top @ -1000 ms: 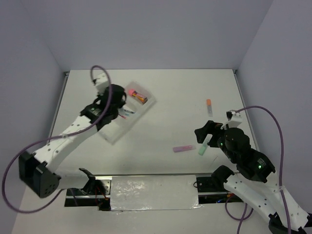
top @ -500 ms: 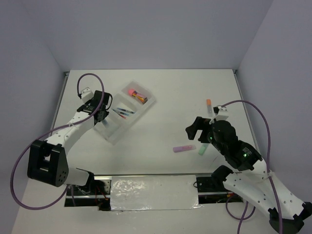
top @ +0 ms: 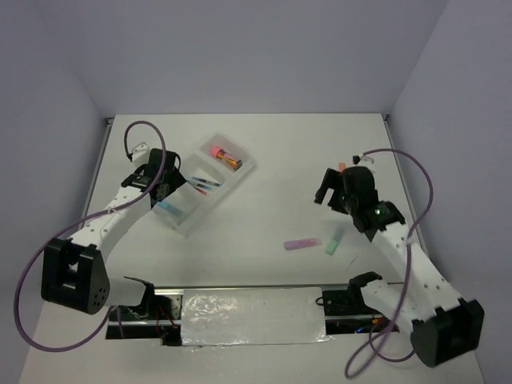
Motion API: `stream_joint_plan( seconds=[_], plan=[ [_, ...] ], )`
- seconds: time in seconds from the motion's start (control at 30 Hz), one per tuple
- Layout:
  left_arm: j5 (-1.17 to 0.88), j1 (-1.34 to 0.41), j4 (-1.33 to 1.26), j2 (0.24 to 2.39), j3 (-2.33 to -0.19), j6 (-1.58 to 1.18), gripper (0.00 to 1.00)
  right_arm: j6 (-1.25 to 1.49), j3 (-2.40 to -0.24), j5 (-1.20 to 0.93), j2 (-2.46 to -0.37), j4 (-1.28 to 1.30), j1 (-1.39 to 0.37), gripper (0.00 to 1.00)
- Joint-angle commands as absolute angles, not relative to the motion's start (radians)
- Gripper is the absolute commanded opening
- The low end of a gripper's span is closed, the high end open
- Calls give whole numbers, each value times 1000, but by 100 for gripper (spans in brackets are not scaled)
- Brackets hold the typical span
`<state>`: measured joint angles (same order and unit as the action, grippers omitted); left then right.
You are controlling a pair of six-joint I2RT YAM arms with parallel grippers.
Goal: Sort the stationery into containers
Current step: Place the pen in the storage box, then pick up the pen from the center of the board.
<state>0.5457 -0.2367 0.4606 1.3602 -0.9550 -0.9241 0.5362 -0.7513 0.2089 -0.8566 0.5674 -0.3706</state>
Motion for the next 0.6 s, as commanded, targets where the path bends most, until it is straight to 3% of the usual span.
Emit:
stream_joint_plan(
  seconds=[0.0,0.17,0.3,0.4,0.57],
  plan=[
    [381,-267,385,1229,-972,-795,89,427,-886,160,-1062,455,-195,100],
    [253,-368,534,1161,-1083,-646,94,393,-1213,129,-1477,501,-45,98],
    [146,-402,532,1045,-1002,-594,96,376,-1431,147,-1801,584,21,97],
    [136,-400,572,997,-966,-546,98,350,-1581,163,-1937,641,28,96],
    [160,-399,630,974,-988,-479,99,321,-1620,166,-2029,667,38,95]
  ],
)
